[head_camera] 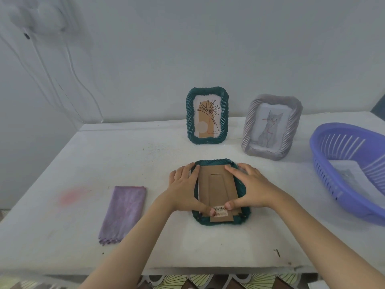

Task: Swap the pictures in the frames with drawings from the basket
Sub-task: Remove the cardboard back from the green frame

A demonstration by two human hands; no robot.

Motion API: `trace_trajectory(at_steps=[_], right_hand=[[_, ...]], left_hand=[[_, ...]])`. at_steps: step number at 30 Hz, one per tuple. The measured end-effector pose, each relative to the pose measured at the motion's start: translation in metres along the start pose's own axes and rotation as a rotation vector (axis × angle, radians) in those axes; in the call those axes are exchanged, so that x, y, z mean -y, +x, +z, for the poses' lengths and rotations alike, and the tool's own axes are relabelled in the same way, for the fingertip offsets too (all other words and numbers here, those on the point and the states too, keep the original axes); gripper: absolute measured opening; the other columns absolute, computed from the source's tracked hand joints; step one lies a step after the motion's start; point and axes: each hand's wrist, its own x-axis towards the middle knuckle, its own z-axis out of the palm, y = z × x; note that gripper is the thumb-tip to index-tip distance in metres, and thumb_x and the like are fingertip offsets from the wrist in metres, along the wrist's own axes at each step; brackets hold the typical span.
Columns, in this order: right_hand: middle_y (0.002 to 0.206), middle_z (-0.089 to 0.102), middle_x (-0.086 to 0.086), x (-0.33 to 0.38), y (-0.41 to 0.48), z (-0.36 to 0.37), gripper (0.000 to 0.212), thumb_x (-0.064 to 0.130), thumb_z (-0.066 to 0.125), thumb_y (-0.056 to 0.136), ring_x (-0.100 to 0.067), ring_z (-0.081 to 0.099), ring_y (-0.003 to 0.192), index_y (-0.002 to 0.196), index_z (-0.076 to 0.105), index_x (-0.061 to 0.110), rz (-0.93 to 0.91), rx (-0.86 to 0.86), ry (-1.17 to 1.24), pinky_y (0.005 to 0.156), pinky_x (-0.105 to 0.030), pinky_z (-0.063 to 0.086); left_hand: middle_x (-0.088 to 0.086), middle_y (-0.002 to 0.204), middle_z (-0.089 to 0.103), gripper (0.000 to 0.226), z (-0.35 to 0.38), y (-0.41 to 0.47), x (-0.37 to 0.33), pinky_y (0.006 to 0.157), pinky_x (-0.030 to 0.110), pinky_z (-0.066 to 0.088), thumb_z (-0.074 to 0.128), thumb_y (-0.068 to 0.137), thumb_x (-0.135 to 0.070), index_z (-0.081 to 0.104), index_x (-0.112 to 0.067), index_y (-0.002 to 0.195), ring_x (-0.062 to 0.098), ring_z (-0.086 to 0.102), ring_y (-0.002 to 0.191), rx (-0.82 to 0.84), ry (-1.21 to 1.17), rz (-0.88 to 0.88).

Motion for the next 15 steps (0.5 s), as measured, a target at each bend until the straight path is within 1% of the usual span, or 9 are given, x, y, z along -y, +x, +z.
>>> trace_trajectory(at_steps=[2,4,5,7,8,11,13,15], right_hand=[[0.155,0.006,0.003,-0.003,-0.013,0.010,0.103,0.064,0.073,0.057,-0.016,0.007,0.142,0.142,0.019,0.044,-0.039,-0.093,0.114,0.114,-0.037,0.016],[0.155,0.010,0.006,-0.005,-0.028,0.019,0.088,0.058,0.074,0.062,-0.011,0.010,0.141,0.138,0.031,0.046,-0.076,-0.158,0.211,0.113,-0.033,0.017],[0.154,0.011,0.009,-0.006,-0.036,0.024,0.082,0.058,0.074,0.063,-0.008,0.011,0.141,0.134,0.035,0.048,-0.088,-0.169,0.253,0.113,-0.033,0.018],[0.151,0.014,0.017,-0.008,-0.051,0.030,0.075,0.063,0.072,0.060,-0.003,0.013,0.138,0.128,0.040,0.054,-0.099,-0.166,0.319,0.113,-0.033,0.020],[0.149,0.016,0.021,-0.009,-0.057,0.033,0.073,0.067,0.069,0.058,0.001,0.014,0.136,0.125,0.042,0.056,-0.099,-0.168,0.337,0.112,-0.032,0.020],[0.141,0.020,0.033,-0.014,-0.070,0.041,0.061,0.070,0.066,0.057,0.016,0.015,0.129,0.114,0.051,0.058,-0.098,-0.206,0.371,0.108,-0.025,0.019],[0.137,0.022,0.038,-0.015,-0.073,0.046,0.046,0.059,0.071,0.064,0.023,0.014,0.124,0.108,0.056,0.057,-0.093,-0.240,0.403,0.108,-0.025,0.019],[0.134,0.024,0.038,-0.014,-0.074,0.050,0.038,0.043,0.074,0.070,0.020,0.020,0.123,0.103,0.060,0.055,-0.078,-0.271,0.435,0.109,-0.027,0.019]], left_hand=[[-0.005,0.153,0.004,0.124,0.005,-0.009,0.000,0.114,0.036,-0.001,0.058,0.048,-0.081,0.008,-0.026,0.147,0.018,-0.001,0.140,-0.089,-0.070,0.034],[-0.011,0.147,0.022,0.107,0.012,-0.023,-0.001,0.111,0.027,0.004,0.054,0.051,-0.080,0.025,-0.033,0.142,0.012,0.012,0.136,-0.212,-0.167,0.095],[-0.016,0.141,0.030,0.096,0.017,-0.031,-0.002,0.111,0.026,0.010,0.054,0.054,-0.078,0.035,-0.034,0.138,0.008,0.019,0.132,-0.277,-0.218,0.123],[-0.026,0.131,0.039,0.077,0.026,-0.046,-0.001,0.110,0.029,0.022,0.058,0.058,-0.073,0.050,-0.037,0.126,-0.001,0.029,0.125,-0.365,-0.327,0.142],[-0.030,0.128,0.041,0.071,0.030,-0.053,0.000,0.108,0.028,0.024,0.061,0.057,-0.073,0.054,-0.040,0.120,-0.004,0.031,0.124,-0.376,-0.375,0.136],[-0.037,0.122,0.044,0.056,0.039,-0.067,0.004,0.107,0.024,0.024,0.065,0.054,-0.071,0.057,-0.049,0.106,-0.011,0.029,0.126,-0.380,-0.436,0.113],[-0.038,0.119,0.046,0.046,0.044,-0.070,0.007,0.108,0.026,0.026,0.064,0.056,-0.067,0.056,-0.054,0.099,-0.012,0.030,0.126,-0.392,-0.465,0.090],[-0.037,0.117,0.049,0.039,0.046,-0.070,0.008,0.109,0.029,0.028,0.063,0.057,-0.065,0.058,-0.056,0.095,-0.010,0.033,0.125,-0.400,-0.489,0.071]])
